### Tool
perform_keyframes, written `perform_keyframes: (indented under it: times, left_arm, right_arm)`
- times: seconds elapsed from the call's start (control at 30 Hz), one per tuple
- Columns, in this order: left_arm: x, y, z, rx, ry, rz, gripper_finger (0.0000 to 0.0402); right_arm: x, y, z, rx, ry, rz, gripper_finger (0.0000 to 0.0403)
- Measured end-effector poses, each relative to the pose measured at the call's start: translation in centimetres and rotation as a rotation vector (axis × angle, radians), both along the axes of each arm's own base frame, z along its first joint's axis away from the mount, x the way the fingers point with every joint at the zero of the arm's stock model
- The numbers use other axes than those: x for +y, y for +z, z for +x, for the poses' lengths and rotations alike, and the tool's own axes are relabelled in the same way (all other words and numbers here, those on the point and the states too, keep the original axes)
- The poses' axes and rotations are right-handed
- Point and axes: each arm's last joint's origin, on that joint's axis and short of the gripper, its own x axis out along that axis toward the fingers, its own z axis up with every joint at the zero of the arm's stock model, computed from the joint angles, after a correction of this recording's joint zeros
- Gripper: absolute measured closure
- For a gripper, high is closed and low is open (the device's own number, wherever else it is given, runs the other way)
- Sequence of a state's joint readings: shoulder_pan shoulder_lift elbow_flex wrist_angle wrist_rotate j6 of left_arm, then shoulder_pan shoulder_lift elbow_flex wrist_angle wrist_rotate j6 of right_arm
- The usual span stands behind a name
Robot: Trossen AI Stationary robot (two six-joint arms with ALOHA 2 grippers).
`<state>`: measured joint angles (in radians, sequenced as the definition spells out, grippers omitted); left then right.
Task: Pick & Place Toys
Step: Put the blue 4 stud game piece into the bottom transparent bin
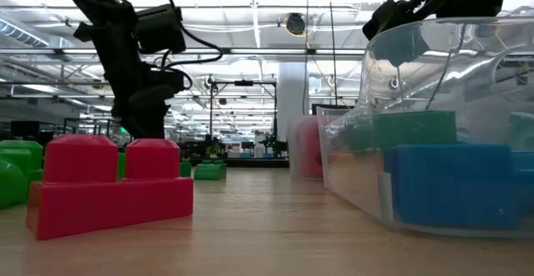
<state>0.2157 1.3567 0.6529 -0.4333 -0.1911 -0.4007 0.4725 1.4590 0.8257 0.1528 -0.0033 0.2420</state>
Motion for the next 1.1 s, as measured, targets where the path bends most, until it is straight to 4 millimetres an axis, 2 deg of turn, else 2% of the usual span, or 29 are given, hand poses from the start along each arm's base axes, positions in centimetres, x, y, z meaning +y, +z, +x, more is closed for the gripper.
perform_keyframes:
  times: [0.17, 0.37, 0.6, 0.7, 0.93, 1.1]
  left_arm:
    - [-0.1, 0.1, 0.3, -0.036, -0.049, -0.038, 0.0201]
    - [-0.1, 0.0, 0.1, -0.02, 0.0, -0.041, 0.0309]
    - [0.0, 0.2, 0.3, -0.037, -0.016, 0.002, 0.0393]
    - [-0.2, 0.4, 0.3, -0.053, -0.046, 0.012, 0.0398]
    - [-1.3, 2.4, 0.3, -0.169, -0.107, 0.039, 0.04]
    - [-2.9, 4.0, 0.5, -0.286, -0.171, 0.061, 0.0401]
  right_arm:
    - [0.0, 0.0, 0.0, 0.0, 0.0, 0.0, 0.012]
    - [0.0, 0.0, 0.0, 0.0, 0.0, 0.0, 0.012]
    - [0.0, 0.0, 0.0, -0.001, -0.001, 0.0, 0.0121]
    - [0.0, 0.0, 0.0, -0.001, -0.001, 0.0, 0.0121]
    - [0.0, 0.0, 0.0, -0.001, -0.001, 0.0, 0.0122]
    - [0.0, 0.0, 0.0, -0.001, -0.001, 0.0, 0.0122]
